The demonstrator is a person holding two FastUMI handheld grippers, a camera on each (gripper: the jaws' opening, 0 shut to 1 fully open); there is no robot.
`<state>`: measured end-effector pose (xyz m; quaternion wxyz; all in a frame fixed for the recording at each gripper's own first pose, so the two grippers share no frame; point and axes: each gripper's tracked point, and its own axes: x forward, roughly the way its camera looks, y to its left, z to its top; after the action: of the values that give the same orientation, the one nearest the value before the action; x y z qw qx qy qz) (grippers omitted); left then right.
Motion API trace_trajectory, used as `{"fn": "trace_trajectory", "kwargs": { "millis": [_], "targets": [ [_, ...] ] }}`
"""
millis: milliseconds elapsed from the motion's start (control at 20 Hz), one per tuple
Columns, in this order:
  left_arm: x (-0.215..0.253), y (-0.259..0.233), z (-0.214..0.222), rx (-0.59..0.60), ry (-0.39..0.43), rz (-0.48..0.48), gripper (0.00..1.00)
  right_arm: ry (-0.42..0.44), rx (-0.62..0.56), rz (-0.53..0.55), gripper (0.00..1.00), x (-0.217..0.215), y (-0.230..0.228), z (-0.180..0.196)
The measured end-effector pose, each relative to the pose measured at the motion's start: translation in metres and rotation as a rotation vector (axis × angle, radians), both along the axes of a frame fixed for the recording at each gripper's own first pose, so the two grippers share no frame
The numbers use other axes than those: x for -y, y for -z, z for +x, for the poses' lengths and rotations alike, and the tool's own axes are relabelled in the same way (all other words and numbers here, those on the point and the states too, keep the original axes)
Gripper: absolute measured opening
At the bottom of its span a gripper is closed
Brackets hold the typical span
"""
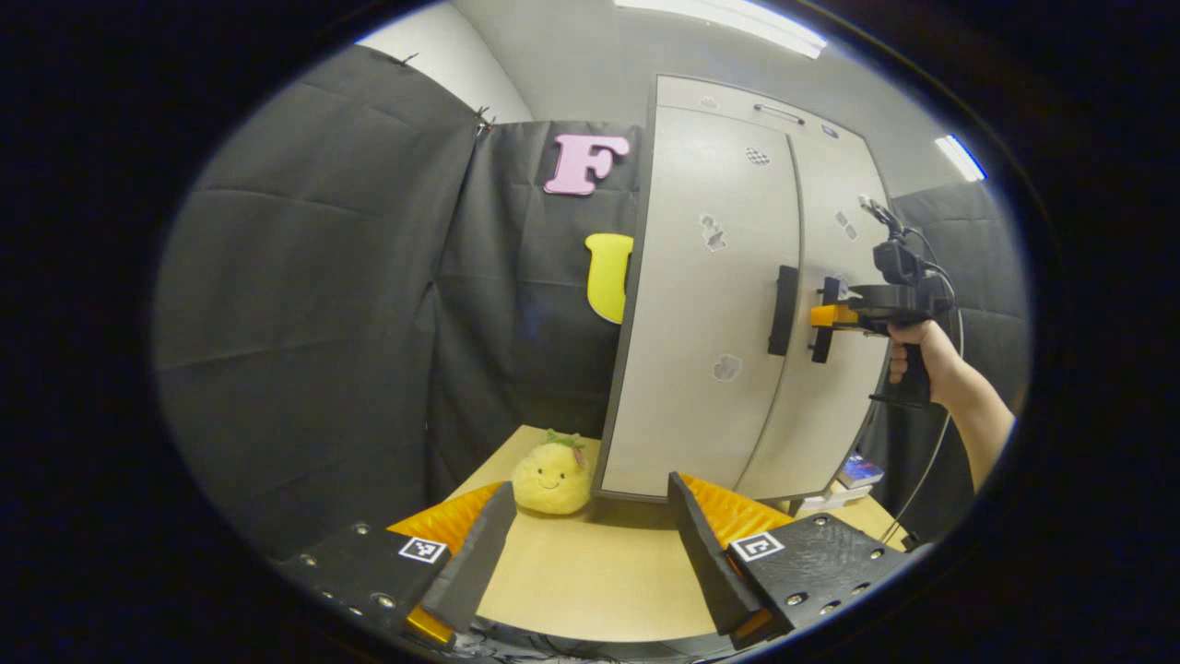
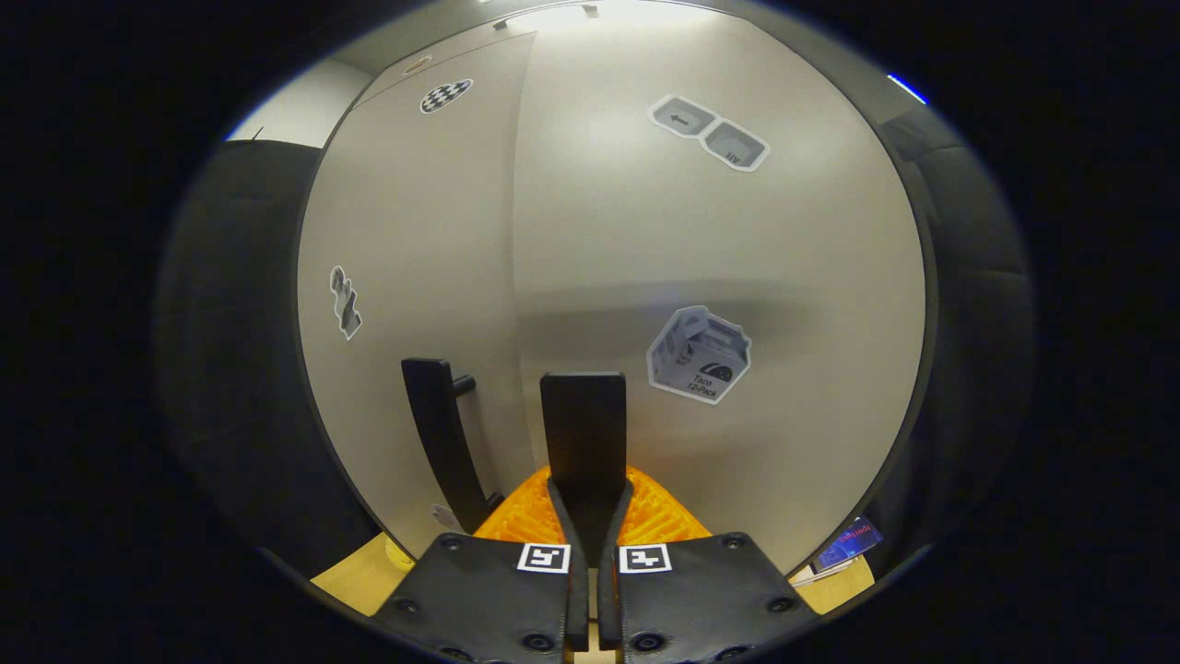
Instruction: Open the right door of the double-door shoe cabinet with the right hand, and open the left door with the left hand.
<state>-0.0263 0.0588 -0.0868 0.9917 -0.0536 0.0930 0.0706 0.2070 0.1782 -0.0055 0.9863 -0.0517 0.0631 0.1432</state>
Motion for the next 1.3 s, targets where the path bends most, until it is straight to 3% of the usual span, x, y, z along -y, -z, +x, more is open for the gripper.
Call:
{"fn": "trace_trajectory", "kwargs": {
  "millis": [200, 550, 750, 800, 1150, 1300],
  "targets": [
    [0.006, -0.004, -0.018, 0.006, -0.003, 0.025, 0.94, -0.023, -0.005, 0.007, 0.05, 0.002, 0.001, -0.015],
    [0.022, -0.006, -0.048, 0.005, -0.014, 0.028, 0.94, -0.08, -0.016, 0.038, 0.02, 0.016, 0.002, -0.045],
    [0.035, -0.009, -0.056, 0.007, -0.013, 0.04, 0.94, -0.085, -0.004, 0.061, 0.1, 0.03, 0.002, -0.064],
    [0.039, -0.011, -0.057, 0.013, -0.007, 0.035, 0.94, -0.083, 0.001, 0.061, 0.05, 0.034, 0.001, -0.068],
    [0.065, -0.014, -0.061, 0.018, 0.046, 0.07, 0.94, -0.084, 0.017, 0.068, 0.05, 0.058, 0.001, -0.094],
    [0.072, -0.009, -0.054, 0.015, 0.061, 0.037, 0.95, -0.087, 0.014, 0.075, 0.02, 0.068, 0.0, -0.101]
  ]
}}
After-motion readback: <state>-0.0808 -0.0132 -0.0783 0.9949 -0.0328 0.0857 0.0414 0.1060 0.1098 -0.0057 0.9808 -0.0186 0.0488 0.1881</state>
